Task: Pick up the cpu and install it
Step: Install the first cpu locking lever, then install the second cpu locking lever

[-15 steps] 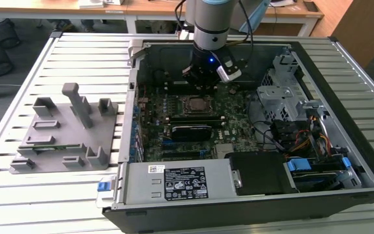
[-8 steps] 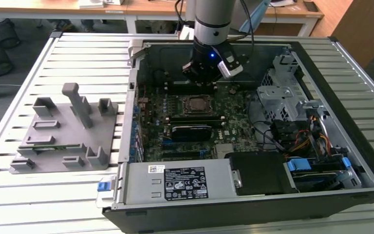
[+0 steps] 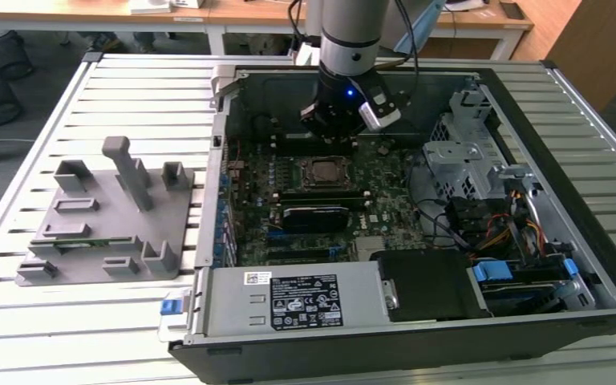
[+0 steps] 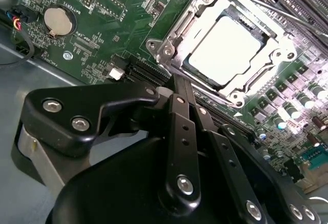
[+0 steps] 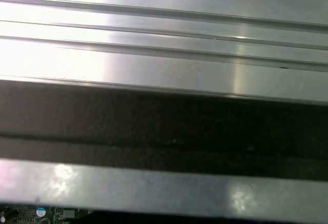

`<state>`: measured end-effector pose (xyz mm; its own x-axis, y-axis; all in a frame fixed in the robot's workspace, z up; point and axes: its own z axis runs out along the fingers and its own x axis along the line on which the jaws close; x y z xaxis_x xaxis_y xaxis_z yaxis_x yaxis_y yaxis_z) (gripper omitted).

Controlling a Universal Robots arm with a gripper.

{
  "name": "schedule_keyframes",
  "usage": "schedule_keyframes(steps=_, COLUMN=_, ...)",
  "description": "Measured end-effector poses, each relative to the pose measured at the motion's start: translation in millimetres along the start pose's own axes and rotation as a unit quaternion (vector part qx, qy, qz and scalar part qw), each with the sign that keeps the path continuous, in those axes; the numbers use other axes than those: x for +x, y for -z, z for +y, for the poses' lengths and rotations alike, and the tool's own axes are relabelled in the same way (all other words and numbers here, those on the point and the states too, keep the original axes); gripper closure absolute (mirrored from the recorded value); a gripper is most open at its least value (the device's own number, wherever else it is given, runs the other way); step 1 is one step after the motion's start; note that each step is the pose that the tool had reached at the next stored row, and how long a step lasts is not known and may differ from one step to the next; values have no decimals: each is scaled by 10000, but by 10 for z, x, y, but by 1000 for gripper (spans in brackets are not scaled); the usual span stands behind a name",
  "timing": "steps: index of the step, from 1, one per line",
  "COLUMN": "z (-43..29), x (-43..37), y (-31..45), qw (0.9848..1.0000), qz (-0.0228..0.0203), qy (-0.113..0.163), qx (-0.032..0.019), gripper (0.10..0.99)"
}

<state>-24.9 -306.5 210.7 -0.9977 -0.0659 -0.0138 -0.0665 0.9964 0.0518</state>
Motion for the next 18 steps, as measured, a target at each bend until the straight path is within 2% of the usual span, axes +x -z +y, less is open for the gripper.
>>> schedule_keyframes(steps=18, z=-49, x=3, y=1, qw=10000, qz=0, qy=0, qx=1, gripper=980)
